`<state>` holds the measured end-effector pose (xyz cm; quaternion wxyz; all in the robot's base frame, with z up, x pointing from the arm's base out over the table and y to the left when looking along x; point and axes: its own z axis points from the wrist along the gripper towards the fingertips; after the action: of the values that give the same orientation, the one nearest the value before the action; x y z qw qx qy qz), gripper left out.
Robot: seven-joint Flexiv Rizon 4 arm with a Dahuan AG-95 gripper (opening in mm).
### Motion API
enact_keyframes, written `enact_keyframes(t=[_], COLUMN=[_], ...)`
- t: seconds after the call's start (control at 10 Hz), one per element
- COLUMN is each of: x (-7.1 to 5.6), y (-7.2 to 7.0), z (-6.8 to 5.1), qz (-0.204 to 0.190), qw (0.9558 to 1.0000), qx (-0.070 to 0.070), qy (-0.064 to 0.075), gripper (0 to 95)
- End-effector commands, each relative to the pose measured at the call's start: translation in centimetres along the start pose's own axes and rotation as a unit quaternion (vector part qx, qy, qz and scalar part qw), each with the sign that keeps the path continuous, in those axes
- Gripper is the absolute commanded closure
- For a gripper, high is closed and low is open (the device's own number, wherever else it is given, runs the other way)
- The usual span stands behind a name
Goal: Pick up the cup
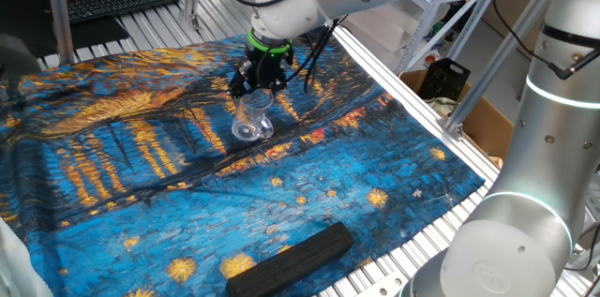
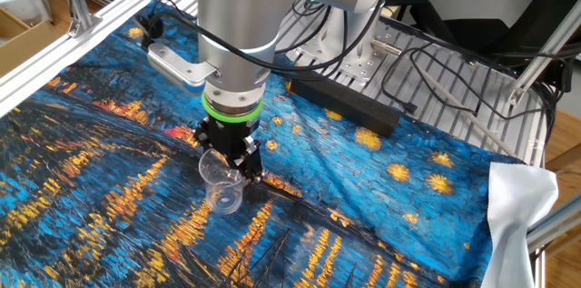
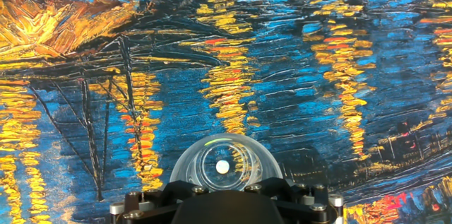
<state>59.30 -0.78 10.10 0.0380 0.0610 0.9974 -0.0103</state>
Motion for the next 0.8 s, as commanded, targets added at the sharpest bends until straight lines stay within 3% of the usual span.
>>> enact_keyframes(t=[0.1,0.8], x=[-1.75,-1.85], y=[1.31,1.44], z=[-11.78,-11.50], qz=[-0.004,-0.003], qw=[0.9993,0.9993], qx=[-0.003,-0.003], qy=[0.036,0.036], gripper=[95.0,95.0])
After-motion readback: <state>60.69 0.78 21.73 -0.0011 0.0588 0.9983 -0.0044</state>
